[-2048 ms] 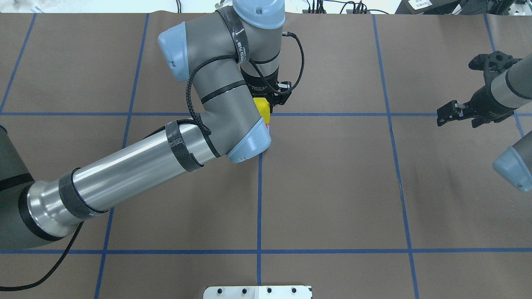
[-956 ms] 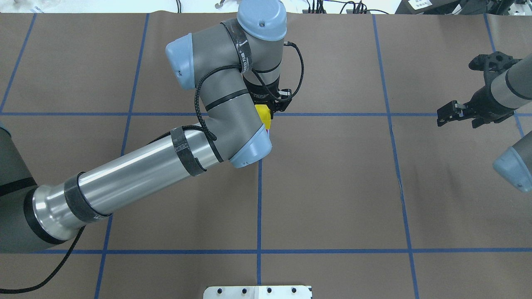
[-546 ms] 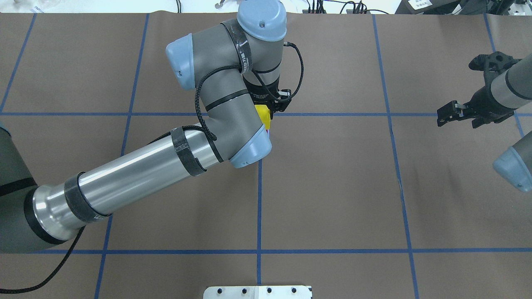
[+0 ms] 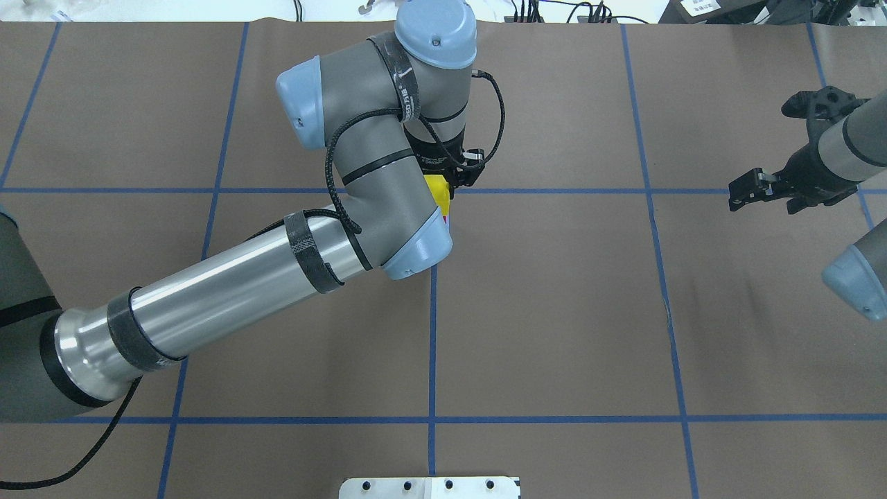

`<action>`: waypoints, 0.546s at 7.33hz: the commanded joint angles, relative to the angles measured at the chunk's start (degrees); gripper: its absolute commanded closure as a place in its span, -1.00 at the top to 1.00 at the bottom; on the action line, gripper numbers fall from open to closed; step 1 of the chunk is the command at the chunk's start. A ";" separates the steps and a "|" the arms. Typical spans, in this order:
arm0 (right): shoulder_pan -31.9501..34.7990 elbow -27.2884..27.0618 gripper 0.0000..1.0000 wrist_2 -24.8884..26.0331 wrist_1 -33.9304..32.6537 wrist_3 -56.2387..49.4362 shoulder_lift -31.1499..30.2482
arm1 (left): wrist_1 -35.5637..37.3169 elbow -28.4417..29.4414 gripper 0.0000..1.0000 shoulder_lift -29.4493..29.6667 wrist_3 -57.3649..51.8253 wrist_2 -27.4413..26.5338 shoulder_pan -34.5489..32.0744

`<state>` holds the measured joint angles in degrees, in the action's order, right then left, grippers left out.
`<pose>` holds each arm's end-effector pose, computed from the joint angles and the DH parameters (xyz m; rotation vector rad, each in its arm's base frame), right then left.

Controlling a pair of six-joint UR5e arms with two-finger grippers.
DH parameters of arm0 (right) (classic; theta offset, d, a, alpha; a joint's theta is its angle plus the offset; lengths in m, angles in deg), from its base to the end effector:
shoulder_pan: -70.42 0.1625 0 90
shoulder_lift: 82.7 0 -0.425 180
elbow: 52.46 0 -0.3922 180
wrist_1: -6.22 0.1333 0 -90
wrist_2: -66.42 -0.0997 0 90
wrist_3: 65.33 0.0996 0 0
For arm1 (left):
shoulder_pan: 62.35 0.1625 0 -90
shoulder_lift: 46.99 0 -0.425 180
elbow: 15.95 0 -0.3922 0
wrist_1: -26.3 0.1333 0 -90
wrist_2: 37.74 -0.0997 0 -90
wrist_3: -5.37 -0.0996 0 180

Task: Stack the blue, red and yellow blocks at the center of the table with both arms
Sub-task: 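Lower the yellow cube onto the red cube with the left gripper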

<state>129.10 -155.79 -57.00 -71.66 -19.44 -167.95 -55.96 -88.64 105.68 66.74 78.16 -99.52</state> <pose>-0.2116 -0.4987 0.4860 0.0446 -0.7640 0.0881 0.5727 -0.5469 0.0887 -0.0152 0.7776 0.0069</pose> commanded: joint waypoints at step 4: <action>-0.06 0.06 1.00 0.02 0.00 -0.01 0.00 | 0.00 0.00 -1.00 0.00 0.07 0.03 0.34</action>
<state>129.04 -155.74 -56.98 -71.66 -19.45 -167.95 -55.96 -88.64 105.67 66.81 78.18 -99.31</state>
